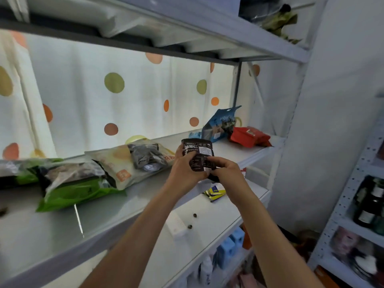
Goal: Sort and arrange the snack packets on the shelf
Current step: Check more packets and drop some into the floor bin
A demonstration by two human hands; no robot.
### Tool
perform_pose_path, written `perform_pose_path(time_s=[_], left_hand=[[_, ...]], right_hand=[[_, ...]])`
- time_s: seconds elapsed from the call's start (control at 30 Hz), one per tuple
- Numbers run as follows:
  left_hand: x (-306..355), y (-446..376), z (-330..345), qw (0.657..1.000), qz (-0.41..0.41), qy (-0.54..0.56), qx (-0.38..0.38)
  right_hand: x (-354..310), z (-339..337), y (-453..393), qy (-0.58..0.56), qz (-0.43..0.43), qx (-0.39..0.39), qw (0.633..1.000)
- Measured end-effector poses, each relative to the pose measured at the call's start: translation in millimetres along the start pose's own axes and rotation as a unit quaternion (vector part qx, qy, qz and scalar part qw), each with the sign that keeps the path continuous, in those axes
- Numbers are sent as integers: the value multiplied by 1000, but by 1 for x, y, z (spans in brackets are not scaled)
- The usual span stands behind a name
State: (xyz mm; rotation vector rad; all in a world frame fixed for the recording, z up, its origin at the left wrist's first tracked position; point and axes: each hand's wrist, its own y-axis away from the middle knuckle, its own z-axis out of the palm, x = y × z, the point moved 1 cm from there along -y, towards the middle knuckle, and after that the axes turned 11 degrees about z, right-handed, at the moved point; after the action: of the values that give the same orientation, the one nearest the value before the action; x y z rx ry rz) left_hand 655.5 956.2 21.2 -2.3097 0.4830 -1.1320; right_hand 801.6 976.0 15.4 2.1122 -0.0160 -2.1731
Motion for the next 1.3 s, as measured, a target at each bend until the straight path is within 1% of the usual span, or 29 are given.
perform_pose_path(time_s=[0.13,0.23,0.33,0.4,0.47,0.53,0.63,0.73,0.87,0.93,1.0,1.03,1.1,1.17,1.23,1.3], left_hand=[[-20,-27,7,997,35,-34,-64],[-32,-49,23,992,43,-88,-82],[-40,-66,40,983,30,-159,-91],[-43,-73,55,974,12,-204,-100],[-49,-77,69,966,-3,-235,-107],[-55,-83,82,958,2,-267,-104],[-58,-92,88,936,1,-330,-123],[-62,-94,91,916,11,-379,-131],[-63,-92,91,902,6,-412,-131],[-54,-92,91,893,12,-429,-132],[-43,-96,92,899,29,-420,-124],[-36,-100,94,905,36,-409,-112],[-19,-113,103,921,51,-381,-66],[-1,-133,118,929,67,-362,-23],[16,-156,138,936,95,-340,-9],[28,-181,156,947,96,-305,-22]], right_hand=[[-4,-2,-38,-14,22,19,999],[-10,-11,-62,-13,17,39,999],[-12,-18,-89,27,6,36,999],[-10,-25,-110,96,-16,34,995],[-7,-31,-127,207,-56,33,976],[-3,-40,-140,305,-112,18,946],[4,-46,-155,365,-182,-8,913],[12,-46,-170,395,-233,-27,888],[18,-45,-178,403,-259,-42,877],[15,-49,-174,386,-259,-62,883],[7,-61,-170,350,-255,-79,898],[3,-71,-170,326,-260,-71,906],[-8,-99,-173,268,-273,-26,923],[-16,-130,-175,202,-271,22,941],[-22,-163,-176,174,-278,87,941],[-24,-189,-180,180,-280,136,933]])
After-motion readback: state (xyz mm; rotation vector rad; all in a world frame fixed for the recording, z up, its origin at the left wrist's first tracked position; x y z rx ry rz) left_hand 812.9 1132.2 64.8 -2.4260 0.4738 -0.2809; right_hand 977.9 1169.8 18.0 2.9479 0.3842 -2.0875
